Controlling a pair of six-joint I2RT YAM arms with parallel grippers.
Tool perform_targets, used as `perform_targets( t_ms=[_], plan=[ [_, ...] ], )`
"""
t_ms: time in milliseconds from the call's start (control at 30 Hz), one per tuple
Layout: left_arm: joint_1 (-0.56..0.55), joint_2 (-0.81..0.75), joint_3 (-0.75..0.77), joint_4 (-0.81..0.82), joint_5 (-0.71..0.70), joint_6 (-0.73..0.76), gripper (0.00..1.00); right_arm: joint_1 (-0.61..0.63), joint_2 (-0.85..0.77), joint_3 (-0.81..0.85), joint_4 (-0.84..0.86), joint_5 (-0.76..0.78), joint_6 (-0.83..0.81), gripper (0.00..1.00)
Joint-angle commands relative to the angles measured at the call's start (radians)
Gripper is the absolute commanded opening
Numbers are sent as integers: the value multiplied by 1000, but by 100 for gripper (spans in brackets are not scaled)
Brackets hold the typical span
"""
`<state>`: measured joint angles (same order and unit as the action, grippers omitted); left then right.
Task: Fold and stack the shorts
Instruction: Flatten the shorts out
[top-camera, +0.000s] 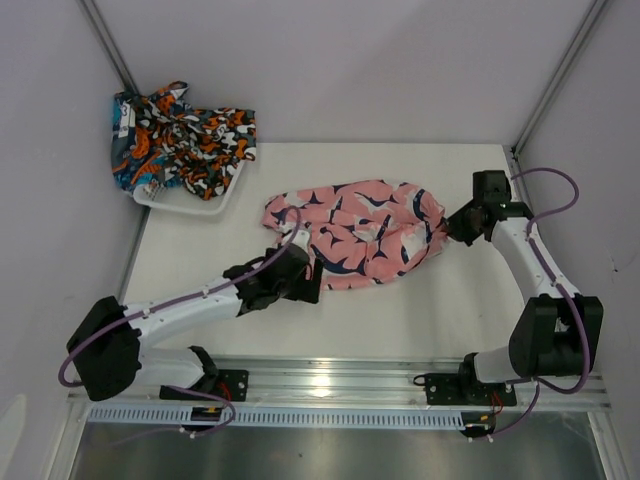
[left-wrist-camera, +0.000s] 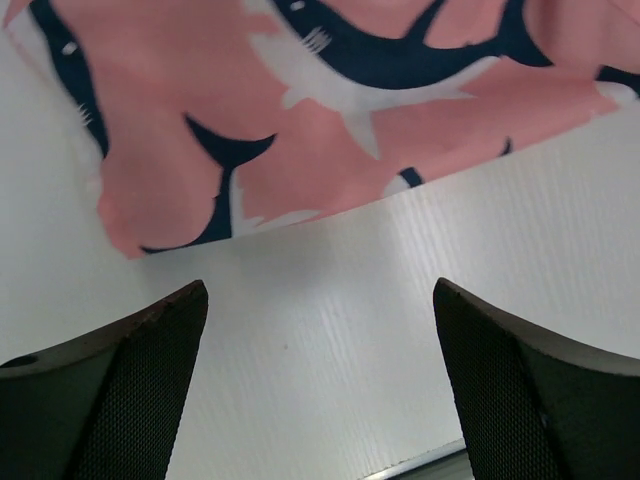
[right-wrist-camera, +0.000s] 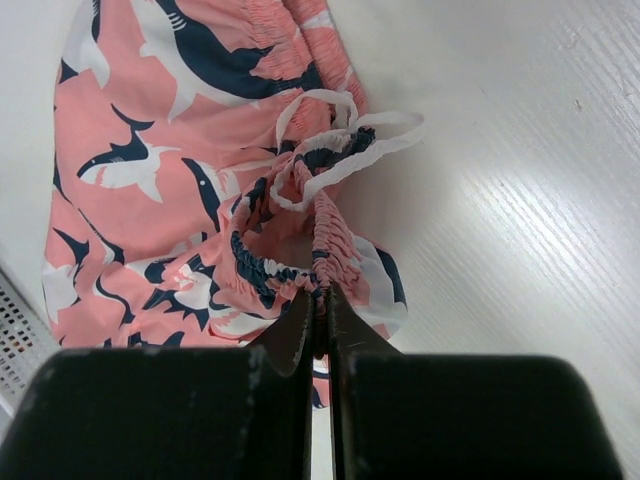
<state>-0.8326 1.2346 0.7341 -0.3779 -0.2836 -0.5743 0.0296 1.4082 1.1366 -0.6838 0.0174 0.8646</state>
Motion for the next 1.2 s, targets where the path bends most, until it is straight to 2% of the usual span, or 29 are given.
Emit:
perform_targets(
  t_ms=[0,167,367,567,667,767,867,967,1000,1067,1100,1133,1167],
  plan=[
    [-92,20,71,131,-72,220,96,-5,23,51,13,-16,8,0],
    [-192,91,161,189,-97,411,99,-10,46,68,3,-39,1,0],
    [-333,310,290,166,-204,648,99,-17,49,74,10,-59,-15,0],
    [-333,419,378,189,-115,729,98,-20,54,66,23,-83,-25,0],
    [-327,553,471,134,-135,741,94,-19,54,65,26,-91,-29,0],
    [-323,627,539,117,-141,745,91,-20,46,60,24,-94,-29,0],
    [-307,712,591,103,-120,739,84,-19,35,55,21,-94,-27,0],
    [-292,747,628,67,-112,723,63,-20,25,58,1,-89,-24,0],
    [-290,753,627,63,-117,720,49,-20,23,58,-5,-88,-22,0],
    [-289,743,616,62,-105,715,32,-48,14,63,-23,-88,-12,0],
    [-289,718,588,62,-89,712,11,-53,5,66,-49,-92,-9,0],
    [-287,700,578,60,-75,708,0,-56,2,71,-65,-100,-6,0],
    [-286,662,564,30,-53,696,0,-56,-5,83,-101,-100,0,0]
  ],
)
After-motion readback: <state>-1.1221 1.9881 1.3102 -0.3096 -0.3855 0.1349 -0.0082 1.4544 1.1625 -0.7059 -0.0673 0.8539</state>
